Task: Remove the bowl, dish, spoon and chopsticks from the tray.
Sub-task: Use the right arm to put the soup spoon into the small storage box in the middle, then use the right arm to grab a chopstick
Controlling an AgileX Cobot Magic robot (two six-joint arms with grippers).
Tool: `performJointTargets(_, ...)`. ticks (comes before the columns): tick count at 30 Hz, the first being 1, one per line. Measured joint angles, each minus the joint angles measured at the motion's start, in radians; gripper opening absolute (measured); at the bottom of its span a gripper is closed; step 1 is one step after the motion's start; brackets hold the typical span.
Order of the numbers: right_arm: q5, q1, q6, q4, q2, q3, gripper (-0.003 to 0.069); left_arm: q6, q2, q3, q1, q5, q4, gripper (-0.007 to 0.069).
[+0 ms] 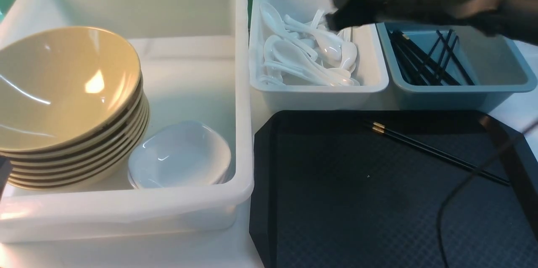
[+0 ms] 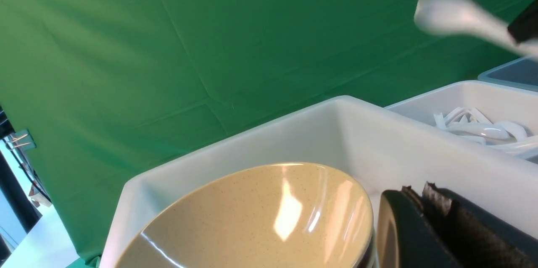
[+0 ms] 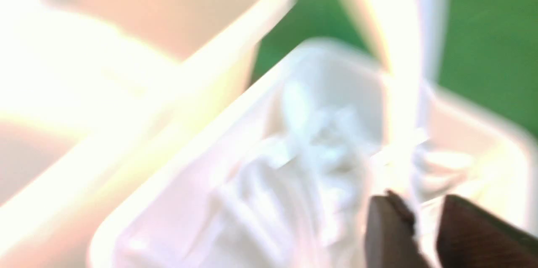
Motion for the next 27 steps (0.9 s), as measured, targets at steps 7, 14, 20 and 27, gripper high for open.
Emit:
performJointTargets(7,0.500,-0.067,0.084,-0.254,0.020,-0.139,0.0432,0.000,0.000,0.000,0.000,0.010,0.000,0.0008)
performJointTargets(14,0.791,-0.146,0.175,-0.342,-0.002,-0.056,0.0435,0.000,0.000,0.000,0.000,-0.003,-0.003,0.0008)
performJointTargets(20,0.683,-0.143,0.183,-0.398,-0.002,0.125,0.0435,-0.002,0.000,0.000,0.000,-0.011,-0.003,0.0008)
performJointTargets(27,0.547,-0.140,0.187,-0.502,0.051,0.191,0.0435,-0.002,0.000,0.000,0.000,-0.012,-0.003,0.0008)
